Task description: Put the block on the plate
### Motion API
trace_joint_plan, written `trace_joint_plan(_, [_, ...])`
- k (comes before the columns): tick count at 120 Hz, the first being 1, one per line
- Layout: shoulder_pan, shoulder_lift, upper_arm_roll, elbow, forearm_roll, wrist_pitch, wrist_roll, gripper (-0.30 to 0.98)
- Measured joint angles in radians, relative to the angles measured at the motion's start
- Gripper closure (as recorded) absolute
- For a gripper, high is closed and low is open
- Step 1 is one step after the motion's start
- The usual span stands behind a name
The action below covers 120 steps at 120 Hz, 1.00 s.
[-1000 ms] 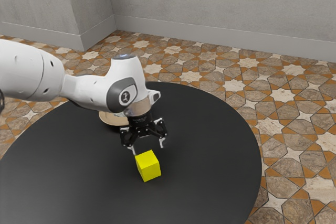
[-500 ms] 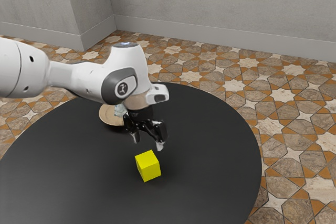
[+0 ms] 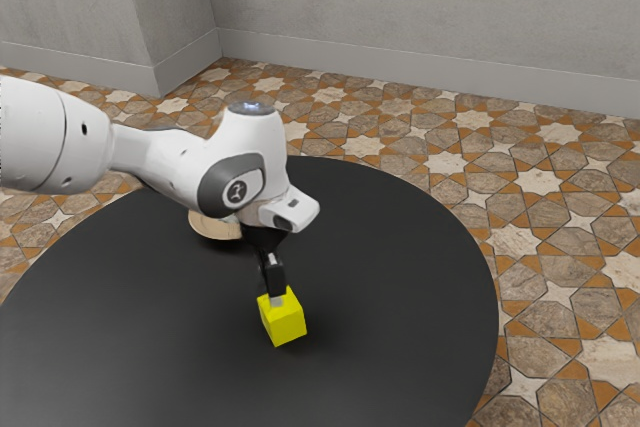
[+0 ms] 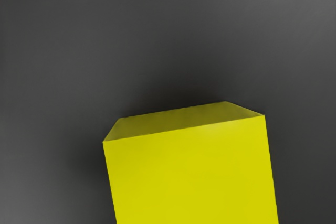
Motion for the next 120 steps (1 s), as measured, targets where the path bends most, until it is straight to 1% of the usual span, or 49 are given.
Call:
trace_joint_plan(21, [-0.004, 0.002, 0.000, -0.001, 0.020, 0.045, -0.010, 0.00])
trace_joint_plan(69, [-0.031, 0.041, -0.001, -0.034, 0.018, 0.108, -0.156, 0.00])
trace_joint_plan(89, [-0.044, 0.072, 0.000, -0.035, 0.021, 0.134, -0.198, 0.00])
trace_joint_plan(120, [-0.036, 0.074, 0.000, -0.077, 0.017, 0.174, -0.245, 0.01])
